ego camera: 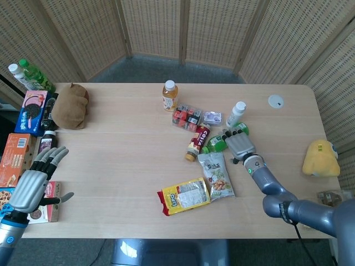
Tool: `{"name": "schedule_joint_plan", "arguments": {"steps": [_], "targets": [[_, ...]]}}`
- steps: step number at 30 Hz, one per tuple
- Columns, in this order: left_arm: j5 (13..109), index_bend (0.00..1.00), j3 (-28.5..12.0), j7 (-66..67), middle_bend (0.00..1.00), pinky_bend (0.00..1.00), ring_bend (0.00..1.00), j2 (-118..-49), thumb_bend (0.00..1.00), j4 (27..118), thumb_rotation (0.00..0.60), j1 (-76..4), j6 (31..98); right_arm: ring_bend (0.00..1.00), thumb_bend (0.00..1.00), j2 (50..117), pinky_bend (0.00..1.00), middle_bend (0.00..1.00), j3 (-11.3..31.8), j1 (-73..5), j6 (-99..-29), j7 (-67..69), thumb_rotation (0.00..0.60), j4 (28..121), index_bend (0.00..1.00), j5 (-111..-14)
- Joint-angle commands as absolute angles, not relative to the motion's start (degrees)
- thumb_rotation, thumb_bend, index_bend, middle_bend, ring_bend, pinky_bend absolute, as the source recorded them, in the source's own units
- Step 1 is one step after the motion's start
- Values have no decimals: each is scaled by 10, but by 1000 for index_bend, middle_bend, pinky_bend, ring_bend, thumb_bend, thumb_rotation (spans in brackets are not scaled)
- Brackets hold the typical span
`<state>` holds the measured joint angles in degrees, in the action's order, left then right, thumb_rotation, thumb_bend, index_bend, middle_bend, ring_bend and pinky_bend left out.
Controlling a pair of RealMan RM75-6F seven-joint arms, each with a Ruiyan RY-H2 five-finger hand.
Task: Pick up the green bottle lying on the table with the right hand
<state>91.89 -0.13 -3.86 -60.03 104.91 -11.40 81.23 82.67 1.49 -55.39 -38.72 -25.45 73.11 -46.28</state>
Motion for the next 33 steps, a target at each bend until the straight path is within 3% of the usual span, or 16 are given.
{"name": "schedule_joint_plan", "arguments": {"steps": [1, 10, 24, 28, 33], "targets": [[919, 0, 0, -38, 0, 0, 0, -598, 0, 1050, 600, -111, 816, 0, 249, 851, 0, 0, 17, -567, -358, -252, 600, 694, 0, -464], [923, 0, 1, -42, 0, 0, 0, -594, 1, 1049, 600, -105, 825, 0, 251, 853, 0, 0, 1, -561, -350, -262, 600, 681, 0, -439], [933, 0, -4, -49, 0, 0, 0, -603, 1, 1042, 600, -117, 815, 0, 248, 748, 0, 0, -28, -528, -464, -328, 600, 852, 0, -376], [934, 0, -2, -47, 0, 0, 0, -602, 1, 1044, 600, -113, 821, 0, 248, 770, 0, 0, -13, -543, -447, -329, 600, 827, 0, -393], [934, 0, 5, -46, 0, 0, 0, -594, 1, 1048, 600, -97, 838, 0, 247, 831, 0, 0, 2, -561, -375, -298, 600, 733, 0, -415]]}}
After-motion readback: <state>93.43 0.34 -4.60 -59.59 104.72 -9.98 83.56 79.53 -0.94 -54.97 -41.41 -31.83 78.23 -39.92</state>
